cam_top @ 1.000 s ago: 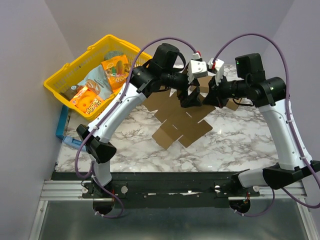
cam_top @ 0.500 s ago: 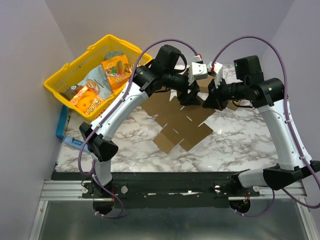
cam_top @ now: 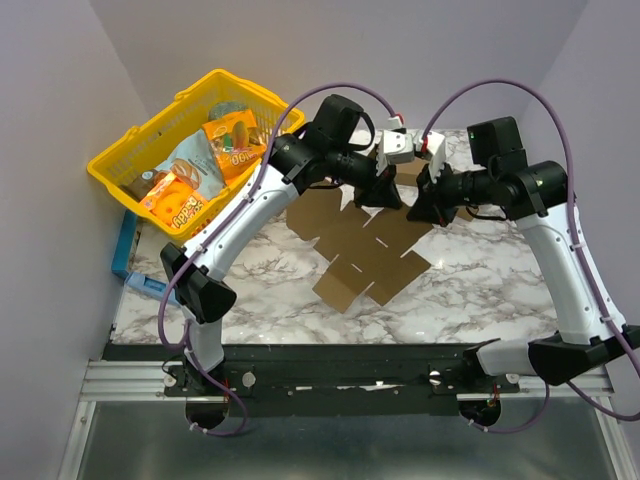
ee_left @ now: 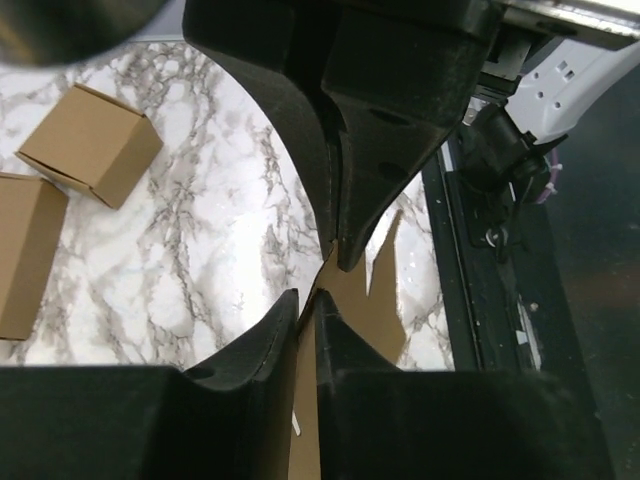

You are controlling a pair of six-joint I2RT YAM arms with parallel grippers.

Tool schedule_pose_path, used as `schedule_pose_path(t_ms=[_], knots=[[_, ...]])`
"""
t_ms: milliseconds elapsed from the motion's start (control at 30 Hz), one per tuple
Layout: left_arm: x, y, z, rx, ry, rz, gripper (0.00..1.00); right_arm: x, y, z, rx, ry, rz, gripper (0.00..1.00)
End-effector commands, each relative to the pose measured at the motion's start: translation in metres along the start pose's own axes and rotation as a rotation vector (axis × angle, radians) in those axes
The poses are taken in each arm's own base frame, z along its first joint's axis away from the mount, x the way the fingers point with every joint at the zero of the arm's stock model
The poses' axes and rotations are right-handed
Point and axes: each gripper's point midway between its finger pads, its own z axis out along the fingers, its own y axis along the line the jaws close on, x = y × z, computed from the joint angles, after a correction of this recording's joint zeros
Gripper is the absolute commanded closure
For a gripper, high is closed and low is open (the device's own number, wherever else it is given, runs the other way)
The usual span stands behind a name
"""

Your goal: Fold the paper box

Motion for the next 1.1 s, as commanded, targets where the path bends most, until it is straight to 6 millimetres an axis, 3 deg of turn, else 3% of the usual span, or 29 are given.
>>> schedule_pose_path(t_ms=[0, 67, 133, 233, 267, 333, 367, 400, 567, 600, 667, 733, 800, 833, 1067], knots=[[0.018, -0.011, 0.003, 0.058, 0.029, -0.062, 0.90, -0.015, 0.005, -0.008, 0.005, -0.084, -0.063, 0.98], [0.016, -0.014, 0.002, 0.065, 0.024, -0.060, 0.95, -0.015, 0.001, -0.009, 0.035, -0.085, -0.063, 0.94], [0.016, -0.014, 0.000, 0.071, 0.015, -0.070, 1.00, -0.014, -0.004, -0.008, 0.058, -0.088, -0.068, 0.83], [0.012, -0.012, -0.008, 0.067, -0.017, -0.083, 1.00, -0.017, -0.011, -0.011, 0.114, -0.123, -0.090, 0.48], [0.009, -0.011, -0.012, 0.061, -0.032, -0.085, 1.00, -0.018, -0.012, -0.016, 0.140, -0.141, -0.100, 0.31], [0.008, -0.004, -0.015, 0.047, -0.065, -0.096, 1.00, -0.027, -0.020, -0.020, 0.196, -0.191, -0.117, 0.20], [0.002, 0.000, -0.027, 0.015, -0.093, -0.135, 1.00, -0.023, -0.029, -0.019, 0.240, -0.193, -0.085, 0.13], [0.002, 0.008, -0.027, -0.005, -0.124, -0.141, 1.00, -0.034, -0.034, -0.026, 0.280, -0.250, -0.103, 0.11], [-0.013, 0.025, -0.067, -0.144, -0.284, -0.215, 1.00, -0.034, -0.063, -0.043, 0.312, -0.414, 0.008, 0.07], [-0.007, 0.036, -0.074, -0.171, -0.328, -0.258, 1.00, -0.028, -0.071, -0.036, 0.297, -0.442, 0.018, 0.07], [-0.015, 0.037, -0.092, -0.224, -0.395, -0.279, 1.00, -0.020, -0.072, -0.028, 0.236, -0.480, 0.052, 0.07], [-0.007, 0.045, -0.102, -0.275, -0.426, -0.334, 1.00, -0.006, -0.076, -0.007, 0.175, -0.470, 0.082, 0.07], [-0.009, 0.047, -0.112, -0.328, -0.455, -0.335, 1.00, -0.008, -0.066, 0.003, 0.072, -0.502, 0.072, 0.10], [-0.008, 0.048, -0.117, -0.342, -0.471, -0.359, 1.00, 0.005, -0.067, 0.016, 0.049, -0.489, 0.105, 0.11], [-0.005, 0.046, -0.138, -0.365, -0.563, -0.424, 1.00, 0.024, -0.061, 0.038, -0.035, -0.513, 0.110, 0.13]])
